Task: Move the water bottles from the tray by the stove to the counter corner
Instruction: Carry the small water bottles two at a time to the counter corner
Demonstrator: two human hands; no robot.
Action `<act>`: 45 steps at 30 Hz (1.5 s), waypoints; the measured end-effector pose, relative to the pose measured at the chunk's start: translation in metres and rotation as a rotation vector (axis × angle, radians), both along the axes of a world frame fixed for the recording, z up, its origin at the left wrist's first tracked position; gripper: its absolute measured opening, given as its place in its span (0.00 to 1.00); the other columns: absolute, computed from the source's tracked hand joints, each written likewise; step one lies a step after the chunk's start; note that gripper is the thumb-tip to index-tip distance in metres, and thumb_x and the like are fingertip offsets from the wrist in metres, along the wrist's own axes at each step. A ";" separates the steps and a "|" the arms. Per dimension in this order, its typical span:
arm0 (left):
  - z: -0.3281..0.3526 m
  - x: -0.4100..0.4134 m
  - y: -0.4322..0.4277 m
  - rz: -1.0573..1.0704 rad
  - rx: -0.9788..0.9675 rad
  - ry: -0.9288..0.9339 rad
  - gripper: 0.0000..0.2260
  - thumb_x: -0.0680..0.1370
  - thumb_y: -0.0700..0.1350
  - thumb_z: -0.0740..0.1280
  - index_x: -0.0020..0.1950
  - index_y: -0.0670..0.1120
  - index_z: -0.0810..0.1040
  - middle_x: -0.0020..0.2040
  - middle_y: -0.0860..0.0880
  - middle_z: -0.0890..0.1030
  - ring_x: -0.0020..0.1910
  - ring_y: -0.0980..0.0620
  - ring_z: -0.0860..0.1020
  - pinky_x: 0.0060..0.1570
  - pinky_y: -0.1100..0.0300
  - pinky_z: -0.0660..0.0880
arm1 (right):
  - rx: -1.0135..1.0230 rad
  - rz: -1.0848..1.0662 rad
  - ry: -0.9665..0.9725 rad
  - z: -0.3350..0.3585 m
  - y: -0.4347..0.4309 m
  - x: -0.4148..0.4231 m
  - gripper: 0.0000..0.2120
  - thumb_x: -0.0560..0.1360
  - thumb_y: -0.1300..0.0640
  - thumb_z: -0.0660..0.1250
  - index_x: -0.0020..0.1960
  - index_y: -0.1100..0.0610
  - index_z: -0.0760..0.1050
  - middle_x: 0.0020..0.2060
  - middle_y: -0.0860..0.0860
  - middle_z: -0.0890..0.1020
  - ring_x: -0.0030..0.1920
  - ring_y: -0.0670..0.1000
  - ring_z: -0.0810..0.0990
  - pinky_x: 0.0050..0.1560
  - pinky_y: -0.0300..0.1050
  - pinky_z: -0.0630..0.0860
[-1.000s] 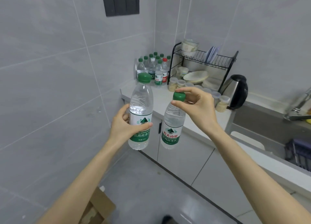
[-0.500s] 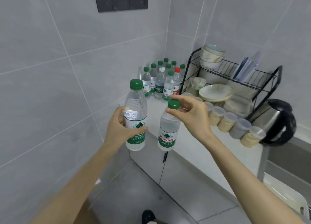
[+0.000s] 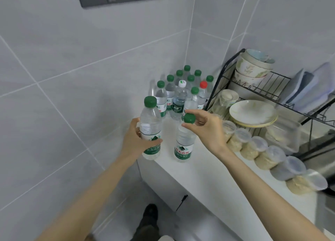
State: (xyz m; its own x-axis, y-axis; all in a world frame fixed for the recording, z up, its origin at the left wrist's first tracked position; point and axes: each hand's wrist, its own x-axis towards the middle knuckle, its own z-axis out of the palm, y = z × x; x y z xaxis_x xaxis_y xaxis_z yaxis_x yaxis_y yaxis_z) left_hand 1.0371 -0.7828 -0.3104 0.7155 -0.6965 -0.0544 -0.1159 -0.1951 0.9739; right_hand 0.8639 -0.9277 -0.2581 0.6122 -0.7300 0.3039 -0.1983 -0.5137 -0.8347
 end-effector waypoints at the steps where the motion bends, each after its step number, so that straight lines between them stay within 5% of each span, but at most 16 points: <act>1: -0.007 0.010 -0.011 -0.014 0.009 0.003 0.34 0.59 0.40 0.83 0.56 0.53 0.68 0.46 0.53 0.83 0.45 0.55 0.82 0.46 0.57 0.79 | -0.002 -0.007 0.010 -0.004 -0.008 0.008 0.17 0.68 0.60 0.78 0.56 0.53 0.82 0.29 0.29 0.75 0.33 0.40 0.71 0.39 0.29 0.67; 4: -0.021 0.031 -0.038 -0.048 0.037 -0.004 0.33 0.59 0.40 0.83 0.55 0.52 0.68 0.46 0.53 0.81 0.45 0.56 0.81 0.47 0.57 0.79 | 0.015 -0.053 0.040 -0.015 -0.028 0.028 0.17 0.68 0.57 0.78 0.56 0.50 0.82 0.30 0.35 0.76 0.33 0.44 0.68 0.40 0.38 0.70; 7: -0.039 0.051 -0.064 -0.089 0.071 -0.018 0.35 0.58 0.41 0.83 0.57 0.51 0.67 0.48 0.53 0.81 0.48 0.53 0.81 0.49 0.55 0.79 | 0.033 -0.103 0.067 -0.024 -0.046 0.047 0.17 0.67 0.55 0.78 0.55 0.47 0.82 0.39 0.45 0.84 0.40 0.53 0.76 0.46 0.49 0.77; 12: -0.064 0.079 -0.101 -0.151 0.083 -0.027 0.31 0.58 0.38 0.82 0.51 0.55 0.69 0.45 0.58 0.80 0.45 0.62 0.80 0.47 0.60 0.77 | 0.072 -0.148 0.104 -0.034 -0.070 0.075 0.17 0.67 0.56 0.78 0.55 0.47 0.82 0.47 0.39 0.84 0.49 0.46 0.82 0.53 0.36 0.77; 18: -0.078 0.098 -0.128 -0.195 0.080 0.013 0.31 0.59 0.34 0.81 0.54 0.48 0.69 0.46 0.57 0.78 0.42 0.65 0.77 0.39 0.72 0.73 | 0.116 -0.181 0.101 -0.041 -0.087 0.096 0.18 0.67 0.60 0.79 0.53 0.44 0.81 0.49 0.39 0.84 0.51 0.43 0.83 0.59 0.44 0.78; 32: -0.070 0.104 -0.130 -0.332 0.068 0.049 0.31 0.64 0.34 0.77 0.61 0.50 0.68 0.53 0.51 0.78 0.48 0.57 0.77 0.36 0.72 0.74 | -0.035 -0.025 0.318 -0.042 -0.108 0.096 0.19 0.69 0.58 0.77 0.59 0.50 0.80 0.50 0.45 0.85 0.50 0.44 0.83 0.57 0.41 0.79; 37: -0.034 0.109 -0.123 -0.308 -0.049 -0.221 0.28 0.68 0.43 0.78 0.65 0.52 0.72 0.60 0.57 0.78 0.56 0.63 0.76 0.54 0.71 0.72 | -0.079 0.014 0.386 -0.041 -0.113 0.093 0.19 0.70 0.54 0.76 0.60 0.49 0.79 0.48 0.47 0.85 0.48 0.50 0.84 0.55 0.50 0.80; 41: 0.004 0.121 -0.123 -0.326 0.030 -0.514 0.19 0.71 0.57 0.71 0.62 0.58 0.76 0.53 0.58 0.80 0.46 0.56 0.80 0.46 0.55 0.79 | -0.117 -0.027 0.414 -0.038 -0.116 0.092 0.17 0.72 0.52 0.75 0.59 0.49 0.78 0.47 0.48 0.85 0.46 0.51 0.84 0.52 0.52 0.80; 45: 0.018 0.122 -0.129 -0.385 0.198 -0.676 0.16 0.71 0.54 0.74 0.57 0.53 0.81 0.43 0.52 0.81 0.38 0.53 0.79 0.43 0.52 0.78 | -0.181 -0.028 0.474 -0.031 -0.119 0.093 0.18 0.72 0.52 0.74 0.60 0.50 0.79 0.47 0.51 0.85 0.44 0.55 0.84 0.52 0.53 0.79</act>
State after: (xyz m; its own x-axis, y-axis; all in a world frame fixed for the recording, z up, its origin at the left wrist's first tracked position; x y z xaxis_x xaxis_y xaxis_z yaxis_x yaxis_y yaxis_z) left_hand 1.1591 -0.9115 -0.2925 0.3495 -0.9238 0.1564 -0.7629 -0.1836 0.6199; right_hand 0.9573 -1.0465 -0.2896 0.6946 -0.7093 0.1206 -0.5493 -0.6310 -0.5478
